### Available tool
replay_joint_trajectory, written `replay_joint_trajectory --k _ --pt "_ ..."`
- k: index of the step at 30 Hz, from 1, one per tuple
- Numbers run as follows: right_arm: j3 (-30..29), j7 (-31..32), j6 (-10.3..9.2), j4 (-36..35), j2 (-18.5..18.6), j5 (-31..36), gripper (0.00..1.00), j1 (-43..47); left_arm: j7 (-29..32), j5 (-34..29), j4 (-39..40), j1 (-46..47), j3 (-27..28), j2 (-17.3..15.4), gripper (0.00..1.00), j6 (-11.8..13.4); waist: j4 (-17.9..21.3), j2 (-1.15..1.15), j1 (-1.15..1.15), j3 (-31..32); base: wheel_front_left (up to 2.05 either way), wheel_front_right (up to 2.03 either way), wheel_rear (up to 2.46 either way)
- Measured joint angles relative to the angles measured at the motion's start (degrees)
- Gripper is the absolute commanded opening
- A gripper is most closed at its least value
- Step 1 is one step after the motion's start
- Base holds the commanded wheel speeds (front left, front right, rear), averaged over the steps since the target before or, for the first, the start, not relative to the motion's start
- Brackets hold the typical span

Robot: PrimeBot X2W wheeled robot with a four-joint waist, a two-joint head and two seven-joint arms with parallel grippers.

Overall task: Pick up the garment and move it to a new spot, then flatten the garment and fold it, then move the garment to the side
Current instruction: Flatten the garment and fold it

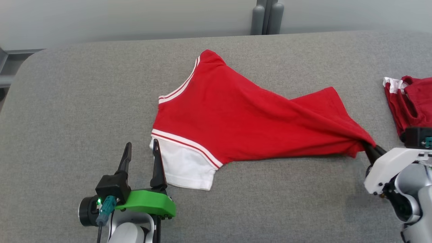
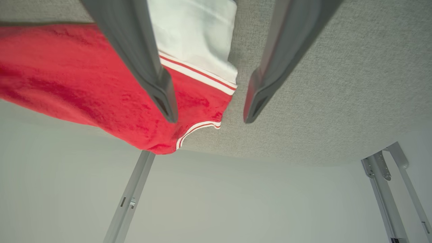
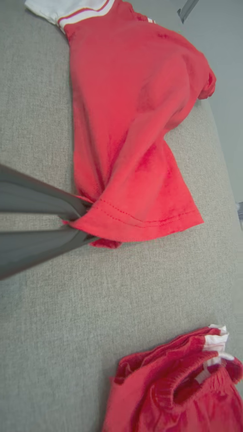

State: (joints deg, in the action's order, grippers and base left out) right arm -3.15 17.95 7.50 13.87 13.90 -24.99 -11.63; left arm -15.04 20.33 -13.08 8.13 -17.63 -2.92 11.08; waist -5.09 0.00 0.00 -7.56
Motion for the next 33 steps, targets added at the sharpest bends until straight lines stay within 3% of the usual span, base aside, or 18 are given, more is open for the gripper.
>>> replay_joint_trajectory --k 3,8,9,11,20,25,33 --pt "-3.6 2.9 -0.01 -2.1 0.6 0.8 0.00 0.4 0.0 -0.1 -0.1 0.2 0.0 0.0 1.00 -0.1 0.0 0.00 0.00 -0.4 0.00 0.00 0.00" --pt "-5.8 4.0 0.01 0.4 0.5 3.5 0.00 0.6 0.0 -0.2 -0.6 0.8 -0.1 0.0 1.00 -0.5 -0.3 0.00 0.00 -0.9 0.00 0.00 0.00" --pt "-6.0 3.5 0.01 1.2 0.2 3.8 0.22 0.5 0.0 -0.2 -0.9 0.8 -0.2 0.0 1.00 -0.6 -0.3 0.00 0.00 -0.9 0.00 0.00 0.00" --pt "-6.3 2.4 0.01 2.7 -0.2 4.9 1.00 0.3 0.0 -0.2 -1.6 0.8 -0.3 0.0 1.00 -0.8 -0.2 0.00 0.00 -0.9 0.00 0.00 0.00" --pt "-8.8 -3.8 -0.01 2.0 -0.3 5.9 1.00 1.3 0.4 -0.2 -7.9 5.4 -1.2 -0.2 1.00 -3.0 1.8 0.00 0.00 -0.3 0.00 0.00 0.00" --pt "-10.0 -8.7 -0.01 -5.1 -0.8 6.1 1.00 2.6 2.5 0.4 -14.2 10.7 -1.4 -0.4 1.00 -4.5 4.0 0.00 0.00 0.2 0.00 0.00 0.00" --pt "-6.3 -13.9 -0.01 -14.0 -2.5 6.1 1.00 4.0 6.0 1.7 -29.3 19.0 -0.3 -2.0 1.00 -5.9 8.1 0.00 0.00 0.0 0.00 0.00 0.00"
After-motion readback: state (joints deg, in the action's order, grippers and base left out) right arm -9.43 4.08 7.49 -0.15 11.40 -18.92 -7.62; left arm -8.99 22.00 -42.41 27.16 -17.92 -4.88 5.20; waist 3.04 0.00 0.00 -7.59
